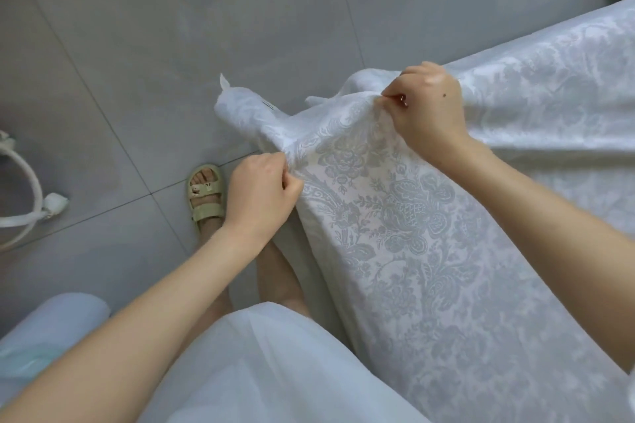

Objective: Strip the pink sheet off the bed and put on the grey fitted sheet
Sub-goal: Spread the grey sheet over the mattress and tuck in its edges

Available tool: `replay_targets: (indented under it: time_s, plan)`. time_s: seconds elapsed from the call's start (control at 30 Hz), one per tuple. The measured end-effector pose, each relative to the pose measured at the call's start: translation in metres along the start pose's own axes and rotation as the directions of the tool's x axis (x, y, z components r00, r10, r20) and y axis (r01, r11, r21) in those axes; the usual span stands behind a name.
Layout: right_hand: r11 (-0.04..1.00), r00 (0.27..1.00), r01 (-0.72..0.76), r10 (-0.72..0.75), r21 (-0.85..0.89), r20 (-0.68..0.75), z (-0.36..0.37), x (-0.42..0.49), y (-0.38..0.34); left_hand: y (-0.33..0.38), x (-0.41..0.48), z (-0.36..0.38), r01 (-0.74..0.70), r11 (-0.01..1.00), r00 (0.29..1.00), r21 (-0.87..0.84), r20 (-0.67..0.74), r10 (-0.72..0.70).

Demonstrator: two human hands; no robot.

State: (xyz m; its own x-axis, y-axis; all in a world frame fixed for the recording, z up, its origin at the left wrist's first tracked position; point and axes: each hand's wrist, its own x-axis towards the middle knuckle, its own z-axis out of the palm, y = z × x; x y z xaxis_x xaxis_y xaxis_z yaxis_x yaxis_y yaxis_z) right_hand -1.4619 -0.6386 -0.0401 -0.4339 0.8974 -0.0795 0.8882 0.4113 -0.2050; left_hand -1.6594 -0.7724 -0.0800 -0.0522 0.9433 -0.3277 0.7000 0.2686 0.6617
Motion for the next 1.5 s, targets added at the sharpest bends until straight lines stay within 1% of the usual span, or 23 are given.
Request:
replay_targets:
  time_s: [0.07,0.17,0.2,0.27,0.37,0.53,0.57,0.6,0.67,0.73,0.8,0.83,0.9,1.0,1.07,1.13,1.27,1.3,1.37,1.4,1.43,1.47,1.5]
  plan:
    - [0.999,0.996,0.047,-0.045,0.020,-0.080,-0.007,0.000,-0.011,-0.006,-0.011,-0.010,0.000,1.000,0.998,-0.002,-0.056,0.000]
    - [0.995,0.997,0.036,-0.029,0.089,-0.078,0.013,0.010,-0.024,-0.017,-0.007,-0.007,0.113,0.994,0.992,-0.001,-0.065,-0.113]
    - [0.995,0.999,0.017,-0.013,0.094,-0.048,0.026,0.015,-0.025,-0.021,0.000,0.000,0.165,0.986,0.986,0.006,-0.037,-0.165]
    - [0.998,0.996,-0.059,0.059,-0.005,0.073,0.053,0.025,-0.021,-0.030,0.014,0.016,0.270,0.962,0.962,0.025,0.034,-0.271]
    - [0.972,0.920,-0.165,0.213,-0.169,0.328,0.075,0.027,-0.013,-0.035,0.029,0.031,0.366,0.930,0.924,-0.013,0.128,-0.362]
    - [0.965,0.950,-0.209,0.238,-0.157,0.204,0.061,-0.003,0.000,-0.013,0.038,0.038,0.398,0.907,0.891,-0.136,0.291,-0.348]
    - [0.956,0.949,-0.234,0.264,-0.177,0.172,0.057,-0.011,0.008,-0.009,0.042,0.042,0.461,0.863,0.865,-0.206,0.321,-0.386]
    - [0.939,0.937,-0.277,0.311,-0.204,0.159,0.054,-0.017,0.018,-0.007,0.047,0.047,0.555,0.776,0.819,-0.298,0.359,-0.448]
    - [0.894,0.888,-0.352,0.412,-0.277,0.202,0.054,-0.028,0.037,-0.001,0.060,0.056,0.725,0.517,0.689,-0.456,0.447,-0.571]
    - [0.899,0.883,-0.348,0.409,-0.265,0.229,0.054,-0.030,0.047,0.005,0.072,0.061,0.780,0.350,0.607,-0.518,0.493,-0.623]
    - [0.923,0.924,-0.260,0.323,-0.285,0.206,0.050,-0.020,0.051,0.007,0.084,0.068,0.776,0.374,0.611,-0.508,0.455,-0.648]
    - [0.918,0.910,-0.226,0.318,-0.326,0.267,0.048,-0.012,0.049,0.004,0.089,0.071,0.765,0.418,0.628,-0.491,0.424,-0.652]
    - [0.916,0.838,-0.181,0.334,-0.358,0.431,0.048,0.007,0.048,-0.001,0.094,0.076,0.732,0.501,0.674,-0.462,0.382,-0.633]
    - [0.929,0.738,-0.086,0.302,-0.361,0.603,0.059,0.031,0.039,-0.010,0.092,0.080,0.671,0.597,0.739,-0.440,0.325,-0.591]
    - [0.930,0.666,-0.110,0.331,-0.351,0.668,0.067,0.042,0.034,-0.016,0.088,0.079,0.643,0.622,0.762,-0.446,0.297,-0.575]
    - [0.919,0.634,-0.166,0.377,-0.357,0.676,0.067,0.048,0.029,-0.021,0.083,0.073,0.637,0.617,0.766,-0.461,0.290,-0.574]
    - [0.893,0.722,-0.371,0.451,-0.257,0.525,0.062,0.052,0.020,-0.025,0.074,0.060,0.607,0.653,0.791,-0.454,0.262,-0.553]
    - [0.898,0.781,-0.382,0.439,-0.218,0.444,0.058,0.054,0.020,-0.023,0.072,0.057,0.595,0.666,0.799,-0.450,0.244,-0.549]
    - [0.931,0.918,-0.319,0.350,-0.178,0.188,0.047,0.066,0.020,-0.019,0.069,0.054,0.576,0.687,0.811,-0.443,0.205,-0.548]
    - [0.933,0.943,-0.302,0.323,-0.197,0.082,0.041,0.077,0.022,-0.019,0.069,0.055,0.578,0.683,0.808,-0.446,0.198,-0.555]
    - [0.931,0.945,-0.297,0.318,-0.215,0.073,0.038,0.088,0.021,-0.019,0.069,0.056,0.590,0.664,0.797,-0.459,0.201,-0.570]
    - [0.934,0.931,-0.281,0.321,-0.220,0.173,0.038,0.096,0.018,-0.019,0.069,0.057,0.605,0.636,0.784,-0.479,0.217,-0.582]
    - [0.944,0.888,-0.254,0.314,-0.211,0.335,0.043,0.098,0.016,-0.019,0.069,0.057,0.607,0.621,0.782,-0.496,0.230,-0.580]
